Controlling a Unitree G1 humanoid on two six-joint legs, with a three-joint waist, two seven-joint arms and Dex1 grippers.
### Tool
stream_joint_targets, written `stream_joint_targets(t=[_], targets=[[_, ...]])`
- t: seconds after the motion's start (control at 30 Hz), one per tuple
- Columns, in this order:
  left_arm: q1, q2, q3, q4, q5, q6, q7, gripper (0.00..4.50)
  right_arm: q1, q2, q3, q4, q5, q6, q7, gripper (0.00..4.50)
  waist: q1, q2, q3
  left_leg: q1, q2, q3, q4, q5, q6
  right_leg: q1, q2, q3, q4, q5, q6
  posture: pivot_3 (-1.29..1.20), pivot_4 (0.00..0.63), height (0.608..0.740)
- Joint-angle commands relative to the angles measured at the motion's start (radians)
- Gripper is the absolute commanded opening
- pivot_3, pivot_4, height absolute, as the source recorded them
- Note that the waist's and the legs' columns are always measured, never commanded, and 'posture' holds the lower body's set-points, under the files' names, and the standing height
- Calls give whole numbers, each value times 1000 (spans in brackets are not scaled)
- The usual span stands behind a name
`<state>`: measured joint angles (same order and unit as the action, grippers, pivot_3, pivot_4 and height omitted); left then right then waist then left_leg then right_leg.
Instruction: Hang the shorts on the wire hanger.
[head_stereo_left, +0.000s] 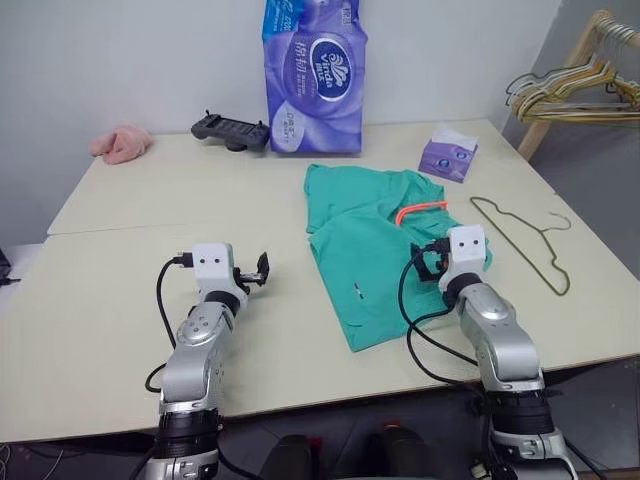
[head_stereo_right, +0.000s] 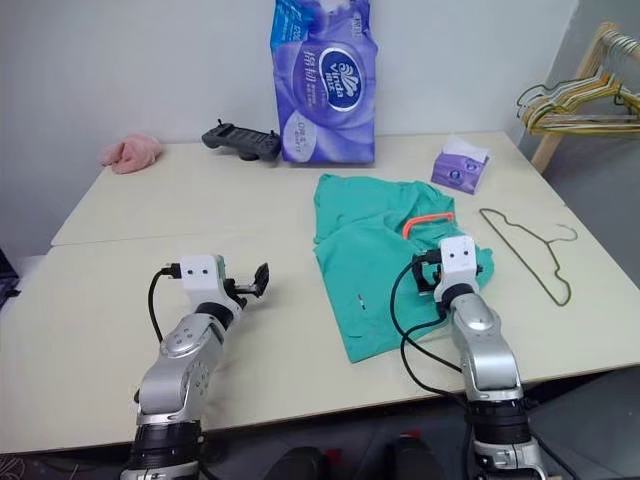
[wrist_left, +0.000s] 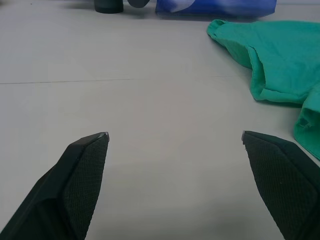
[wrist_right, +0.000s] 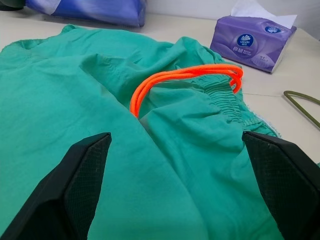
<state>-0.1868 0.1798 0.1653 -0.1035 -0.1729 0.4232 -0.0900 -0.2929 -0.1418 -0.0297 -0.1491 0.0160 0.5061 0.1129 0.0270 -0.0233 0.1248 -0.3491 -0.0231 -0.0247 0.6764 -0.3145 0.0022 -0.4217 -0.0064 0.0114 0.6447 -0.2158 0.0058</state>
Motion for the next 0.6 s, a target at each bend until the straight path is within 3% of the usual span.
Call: stream_joint_targets(t=[0.03,0.6], targets=[[-1,14,6,-30,4,-3,-2,4500,12,-4,-9,-47,8,-28,1,4472,0,0,0,0,0,0,0,0,0,0,0,0,0,0,0,133,82,740],[-22,27,25,-21,-16,-27,-33,4500,22,10,8,-50,8,-57,-11,4472,2,-1,-1,0,0,0,0,0,0,0,-1,0,0,0,0,129,54,740]])
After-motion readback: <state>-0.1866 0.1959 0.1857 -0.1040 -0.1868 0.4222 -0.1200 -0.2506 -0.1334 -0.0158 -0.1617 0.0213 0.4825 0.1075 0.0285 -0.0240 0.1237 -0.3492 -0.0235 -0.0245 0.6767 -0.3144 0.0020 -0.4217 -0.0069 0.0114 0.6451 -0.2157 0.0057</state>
